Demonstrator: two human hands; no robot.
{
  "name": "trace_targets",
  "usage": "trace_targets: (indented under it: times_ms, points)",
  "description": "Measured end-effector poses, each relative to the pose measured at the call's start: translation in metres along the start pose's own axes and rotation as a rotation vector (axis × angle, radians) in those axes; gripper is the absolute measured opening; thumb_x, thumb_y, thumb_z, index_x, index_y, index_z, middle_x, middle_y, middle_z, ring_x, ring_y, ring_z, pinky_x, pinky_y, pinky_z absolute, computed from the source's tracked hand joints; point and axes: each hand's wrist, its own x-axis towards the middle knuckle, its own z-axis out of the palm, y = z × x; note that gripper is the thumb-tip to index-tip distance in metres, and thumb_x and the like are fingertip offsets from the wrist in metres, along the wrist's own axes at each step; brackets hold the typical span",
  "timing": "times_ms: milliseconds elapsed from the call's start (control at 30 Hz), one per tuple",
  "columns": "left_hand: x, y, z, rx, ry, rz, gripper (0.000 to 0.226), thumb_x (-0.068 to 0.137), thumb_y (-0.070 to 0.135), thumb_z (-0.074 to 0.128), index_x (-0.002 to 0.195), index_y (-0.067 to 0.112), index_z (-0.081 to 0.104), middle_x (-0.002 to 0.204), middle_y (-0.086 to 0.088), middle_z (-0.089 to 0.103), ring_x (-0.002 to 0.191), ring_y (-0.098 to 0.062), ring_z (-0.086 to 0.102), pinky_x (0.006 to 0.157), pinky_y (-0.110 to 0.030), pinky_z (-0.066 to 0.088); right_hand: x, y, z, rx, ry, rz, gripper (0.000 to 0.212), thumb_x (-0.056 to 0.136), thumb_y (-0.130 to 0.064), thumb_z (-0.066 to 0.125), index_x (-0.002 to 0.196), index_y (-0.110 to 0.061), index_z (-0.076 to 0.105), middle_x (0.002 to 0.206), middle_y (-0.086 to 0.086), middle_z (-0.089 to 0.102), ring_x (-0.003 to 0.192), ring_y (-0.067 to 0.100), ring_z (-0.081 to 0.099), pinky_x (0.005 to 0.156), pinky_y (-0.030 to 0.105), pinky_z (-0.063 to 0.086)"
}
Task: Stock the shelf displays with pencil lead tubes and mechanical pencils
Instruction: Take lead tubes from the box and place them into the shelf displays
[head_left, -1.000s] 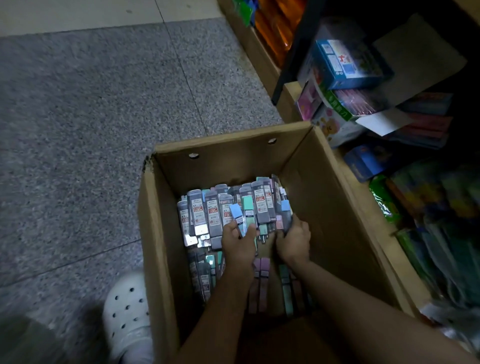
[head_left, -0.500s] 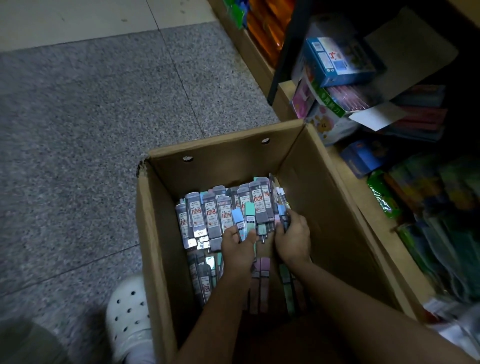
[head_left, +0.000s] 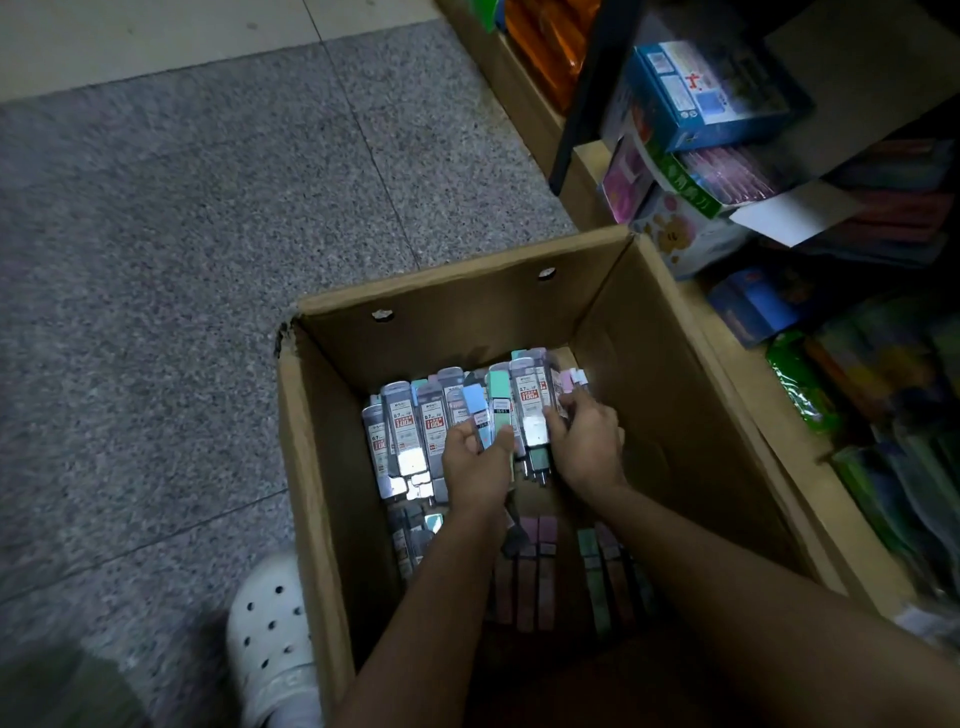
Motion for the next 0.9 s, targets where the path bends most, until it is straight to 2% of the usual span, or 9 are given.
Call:
trace_targets:
  times_ms: [100, 233, 367, 533, 600, 667, 733, 833, 900]
  points:
    - [-0.003, -0.002, 0.002, 0.001, -0.007, -0.037, 0.025, 0.092, 0.008, 0.064, 0.113, 0.008, 0.05, 0.105, -0.015, 0.069, 0.094, -0.027, 0.068, 0.075, -0.035, 0.054, -0.002, 0.002, -0.002, 0.093, -0.021, 0.034, 0.021, 0.092, -0.03, 0.063, 0.11, -0.019, 0.058, 0.116, 0.007, 0.061, 0.118, 0.026, 0.048, 0.1, 0.04, 0.038]
    - [-0.01, -0.001, -0.002, 0.013, -0.012, -0.044, 0.025, 0.089, 0.003, 0.066, 0.103, 0.013, 0.047, 0.097, -0.012, 0.061, 0.082, -0.022, 0.063, 0.065, -0.031, 0.054, -0.008, -0.007, -0.01, 0.27, -0.075, 0.066, 0.042, 0.084, -0.013, 0.072, 0.119, -0.017, 0.05, 0.12, 0.006, 0.063, 0.115, 0.026, 0.057, 0.097, 0.045, 0.048]
    - [-0.025, 0.015, -0.006, 0.079, -0.121, 0.003, 0.03, 0.088, -0.001, 0.065, 0.104, 0.013, 0.044, 0.085, -0.003, 0.059, 0.073, -0.018, 0.063, 0.049, -0.022, 0.053, -0.019, -0.011, -0.032, 0.322, -0.101, 0.073, 0.05, 0.083, -0.003, 0.069, 0.129, -0.011, 0.051, 0.119, 0.007, 0.062, 0.102, 0.016, 0.059, 0.081, 0.02, 0.045]
    - [-0.056, 0.052, -0.009, 0.235, -0.27, 0.167, 0.035, 0.088, 0.002, 0.066, 0.119, 0.004, 0.049, 0.111, -0.014, 0.069, 0.098, -0.027, 0.068, 0.086, -0.041, 0.057, -0.049, -0.032, -0.083, 0.674, -0.335, 0.247, 0.025, 0.084, -0.002, 0.068, 0.107, -0.012, 0.065, 0.078, 0.001, 0.066, 0.055, 0.004, 0.063, 0.048, 0.015, 0.048]
    - [-0.072, 0.071, -0.008, 0.29, -0.331, 0.252, 0.029, 0.091, 0.004, 0.063, 0.115, 0.009, 0.046, 0.102, -0.008, 0.068, 0.087, -0.019, 0.067, 0.075, -0.031, 0.058, -0.061, -0.04, -0.112, 0.73, -0.292, 0.199, 0.029, 0.082, 0.005, 0.068, 0.104, -0.014, 0.064, 0.082, 0.003, 0.069, 0.059, 0.005, 0.065, 0.052, 0.017, 0.05]
    - [-0.092, 0.096, -0.002, 0.387, -0.396, 0.342, 0.028, 0.095, 0.006, 0.057, 0.118, 0.01, 0.042, 0.091, -0.001, 0.063, 0.074, -0.01, 0.063, 0.058, -0.021, 0.056, -0.074, -0.048, -0.146, 0.78, -0.257, 0.122, 0.037, 0.079, 0.013, 0.067, 0.113, 0.0, 0.058, 0.099, 0.016, 0.07, 0.074, 0.017, 0.064, 0.064, 0.028, 0.054]
    - [-0.113, 0.122, 0.007, 0.468, -0.49, 0.415, 0.026, 0.097, 0.005, 0.053, 0.12, 0.007, 0.04, 0.087, -0.003, 0.062, 0.067, -0.01, 0.061, 0.053, -0.021, 0.054, -0.086, -0.054, -0.182, 0.786, -0.225, 0.023, 0.046, 0.078, 0.019, 0.064, 0.119, 0.004, 0.048, 0.095, 0.019, 0.066, 0.07, 0.015, 0.06, 0.055, 0.023, 0.053]
    - [-0.148, 0.155, 0.022, 0.597, -0.645, 0.477, 0.022, 0.099, 0.005, 0.048, 0.119, 0.009, 0.039, 0.084, -0.006, 0.062, 0.062, -0.014, 0.058, 0.056, -0.029, 0.053, -0.106, -0.057, -0.24, 0.774, -0.146, -0.166, 0.072, 0.079, 0.02, 0.062, 0.131, -0.023, 0.037, 0.082, 0.008, 0.065, 0.063, 0.012, 0.062, 0.046, 0.021, 0.05]
    - [-0.17, 0.17, 0.029, 0.673, -0.725, 0.548, 0.023, 0.1, 0.007, 0.047, 0.123, 0.007, 0.04, 0.081, -0.005, 0.062, 0.062, -0.013, 0.055, 0.056, -0.028, 0.049, -0.116, -0.054, -0.274, 0.719, -0.068, -0.286, 0.079, 0.078, 0.017, 0.064, 0.121, -0.044, 0.038, 0.081, 0.003, 0.069, 0.064, 0.009, 0.066, 0.05, 0.024, 0.053]
